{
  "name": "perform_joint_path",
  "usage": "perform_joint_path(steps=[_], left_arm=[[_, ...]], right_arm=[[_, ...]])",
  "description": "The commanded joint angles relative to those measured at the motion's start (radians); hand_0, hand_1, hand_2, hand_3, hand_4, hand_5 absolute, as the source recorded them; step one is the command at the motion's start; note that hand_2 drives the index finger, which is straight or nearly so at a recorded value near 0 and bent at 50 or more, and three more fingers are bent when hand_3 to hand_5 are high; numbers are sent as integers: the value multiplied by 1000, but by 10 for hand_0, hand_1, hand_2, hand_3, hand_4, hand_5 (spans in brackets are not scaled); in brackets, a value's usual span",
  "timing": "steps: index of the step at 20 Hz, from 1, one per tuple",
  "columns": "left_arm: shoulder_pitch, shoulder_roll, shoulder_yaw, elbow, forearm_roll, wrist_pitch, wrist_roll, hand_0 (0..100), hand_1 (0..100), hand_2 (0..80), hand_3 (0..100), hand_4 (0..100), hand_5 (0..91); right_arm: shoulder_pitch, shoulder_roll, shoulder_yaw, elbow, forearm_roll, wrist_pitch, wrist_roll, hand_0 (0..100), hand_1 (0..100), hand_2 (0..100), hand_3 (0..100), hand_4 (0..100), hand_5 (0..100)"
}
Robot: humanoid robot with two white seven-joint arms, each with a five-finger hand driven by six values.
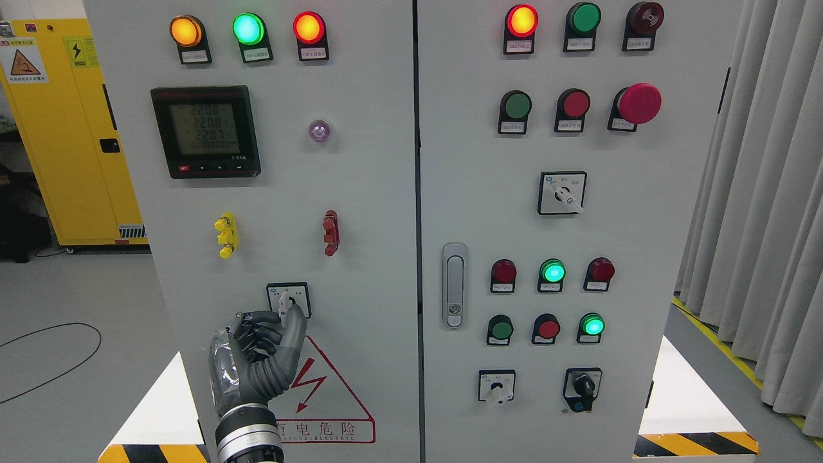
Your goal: Turn on light switch 1
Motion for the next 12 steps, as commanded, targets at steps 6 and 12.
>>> perform_joint_path(steps=[6,12], left_arm=[[-11,-1,-3,0,0,15,0,287,695,566,865,892,814],[-14,-1,-1,0,-1,18,0,303,695,574,872,892,811]], right_arm=[[0,0,0,0,-1,0,-1,0,500,40,0,0,0],[0,0,0,0,-1,0,-1,0,500,40,0,0,0]])
